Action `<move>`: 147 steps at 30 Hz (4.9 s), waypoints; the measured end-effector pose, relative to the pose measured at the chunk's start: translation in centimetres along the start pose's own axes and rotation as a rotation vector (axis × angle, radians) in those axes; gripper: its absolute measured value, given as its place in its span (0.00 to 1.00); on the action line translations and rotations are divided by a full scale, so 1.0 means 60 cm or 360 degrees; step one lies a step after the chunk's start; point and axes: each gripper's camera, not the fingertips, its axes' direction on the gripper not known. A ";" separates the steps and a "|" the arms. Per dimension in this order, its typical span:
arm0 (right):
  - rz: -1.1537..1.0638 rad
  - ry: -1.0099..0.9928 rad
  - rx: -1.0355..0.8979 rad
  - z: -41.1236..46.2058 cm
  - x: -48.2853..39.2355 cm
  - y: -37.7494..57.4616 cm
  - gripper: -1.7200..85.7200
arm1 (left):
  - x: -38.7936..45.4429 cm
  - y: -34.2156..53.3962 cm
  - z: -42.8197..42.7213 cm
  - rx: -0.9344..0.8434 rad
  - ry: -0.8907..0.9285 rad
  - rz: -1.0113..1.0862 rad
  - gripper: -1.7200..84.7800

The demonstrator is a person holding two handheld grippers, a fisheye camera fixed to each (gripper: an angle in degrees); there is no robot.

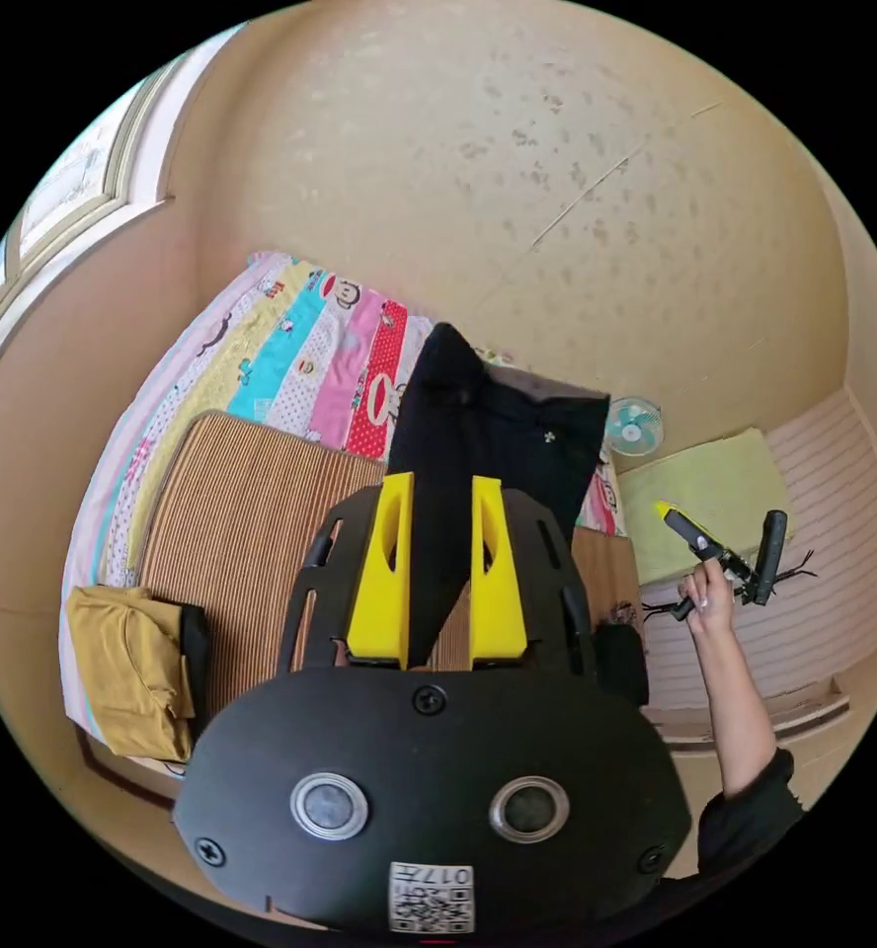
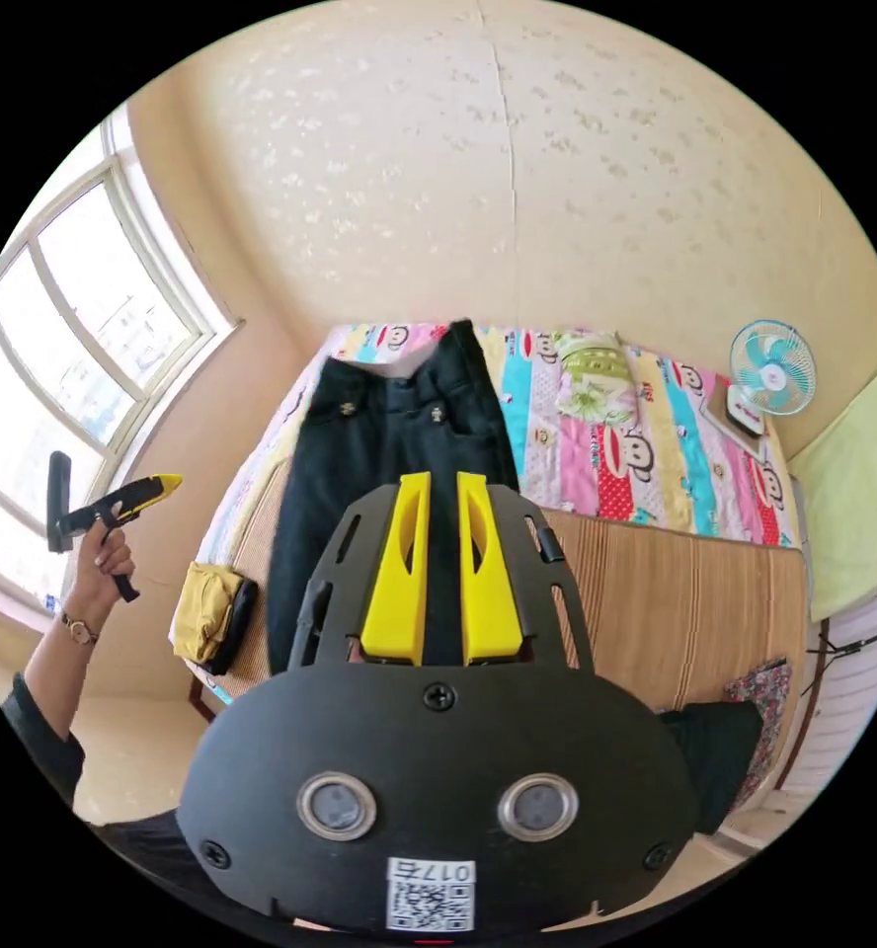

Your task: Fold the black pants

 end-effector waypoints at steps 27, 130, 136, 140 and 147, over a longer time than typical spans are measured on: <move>0.0426 -0.0339 -0.1167 0.050 0.316 0.820 0.06 | -0.154 0.359 0.142 -0.0905 -0.0171 -0.0305 0.21; 0.0580 -0.1571 -0.1114 0.191 0.398 0.777 0.10 | -0.595 0.476 -0.119 -0.1049 0.0342 -0.0521 0.08; 0.0695 -0.1479 -0.0752 0.189 0.523 0.679 0.14 | -0.594 0.326 -0.136 -0.0613 0.0410 -0.0268 0.14; 0.0932 -0.1798 -0.0668 0.285 0.587 0.593 0.17 | -0.622 0.223 -0.005 -0.0686 0.0671 -0.0308 0.19; 0.0768 -0.1925 -0.1040 0.365 0.547 0.500 0.10 | -0.593 0.149 0.124 -0.1019 0.0960 -0.0330 0.11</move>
